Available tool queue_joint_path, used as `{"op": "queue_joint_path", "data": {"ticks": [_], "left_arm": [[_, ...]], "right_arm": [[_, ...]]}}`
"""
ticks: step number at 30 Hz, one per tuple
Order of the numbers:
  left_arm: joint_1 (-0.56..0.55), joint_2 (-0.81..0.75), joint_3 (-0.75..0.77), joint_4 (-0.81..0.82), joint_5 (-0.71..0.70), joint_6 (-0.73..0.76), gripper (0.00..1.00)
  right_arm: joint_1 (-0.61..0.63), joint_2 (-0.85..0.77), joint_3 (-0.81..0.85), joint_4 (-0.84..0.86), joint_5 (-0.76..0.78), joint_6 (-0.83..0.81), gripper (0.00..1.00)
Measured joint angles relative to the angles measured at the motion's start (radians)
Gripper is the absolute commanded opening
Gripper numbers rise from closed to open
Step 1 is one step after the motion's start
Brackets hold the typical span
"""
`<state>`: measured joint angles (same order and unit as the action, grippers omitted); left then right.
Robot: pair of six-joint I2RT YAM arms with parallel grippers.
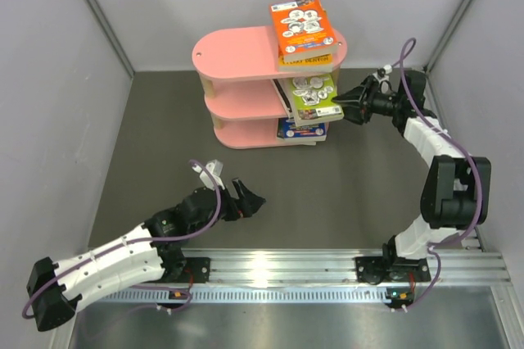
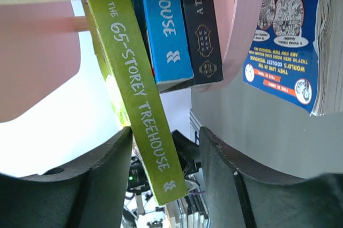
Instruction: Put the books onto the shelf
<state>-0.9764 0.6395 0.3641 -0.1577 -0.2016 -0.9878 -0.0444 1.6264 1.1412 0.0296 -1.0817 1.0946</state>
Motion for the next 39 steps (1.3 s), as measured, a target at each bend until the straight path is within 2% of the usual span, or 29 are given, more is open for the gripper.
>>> {"op": "queue_joint_path", "data": {"ticks": [5,6,7,9,10,13,20,30,32,33,34,37,38,39], "left_arm": [[0.0,0.0,-0.007,0.017,0.002,-0.002,0.96],[0.0,0.001,-0.009,0.02,0.003,-0.003,0.96],[0.0,0.003,-0.011,0.023,0.003,-0.004,0.96],[0.0,0.008,-0.014,0.027,0.003,-0.005,0.96],[0.0,0.009,-0.016,0.027,0.003,-0.005,0.96],[0.0,0.009,-0.02,0.031,0.003,-0.005,0.96],[0.0,0.009,-0.028,0.038,0.003,-0.006,0.96],[0.0,0.005,-0.04,0.039,0.002,-0.006,0.96],[0.0,0.003,-0.041,0.039,0.002,-0.006,0.96],[0.0,0.002,-0.041,0.039,0.002,-0.006,0.96],[0.0,0.0,-0.041,0.039,0.002,-0.006,0.96],[0.0,-0.007,-0.041,0.039,0.002,-0.008,0.96],[0.0,-0.009,-0.041,0.038,0.002,-0.008,0.96],[0.0,-0.011,-0.041,0.038,0.002,-0.008,0.96]], "right_arm": [[-0.003,-0.024,-0.001,-0.045,-0.001,-0.026,0.45],[-0.004,-0.027,-0.001,-0.049,-0.002,-0.029,0.41],[-0.005,-0.031,-0.001,-0.053,-0.002,-0.031,0.28],[-0.006,-0.042,-0.001,-0.06,-0.01,-0.034,0.17],[-0.006,-0.048,-0.001,-0.058,-0.013,-0.034,0.08],[-0.006,-0.069,0.002,-0.06,-0.011,-0.036,0.0],[-0.006,-0.057,0.069,-0.105,-0.003,-0.008,0.0],[0.002,0.072,0.213,-0.07,0.001,0.075,0.0],[0.007,0.093,0.224,-0.06,0.006,0.085,0.16],[0.01,0.104,0.229,-0.057,0.009,0.089,0.27],[0.012,0.11,0.23,-0.052,0.012,0.095,0.52],[0.013,0.117,0.232,-0.031,0.016,0.104,0.77],[0.013,0.113,0.233,-0.02,0.014,0.109,0.83],[0.011,0.106,0.235,-0.003,0.014,0.108,0.85]]}}
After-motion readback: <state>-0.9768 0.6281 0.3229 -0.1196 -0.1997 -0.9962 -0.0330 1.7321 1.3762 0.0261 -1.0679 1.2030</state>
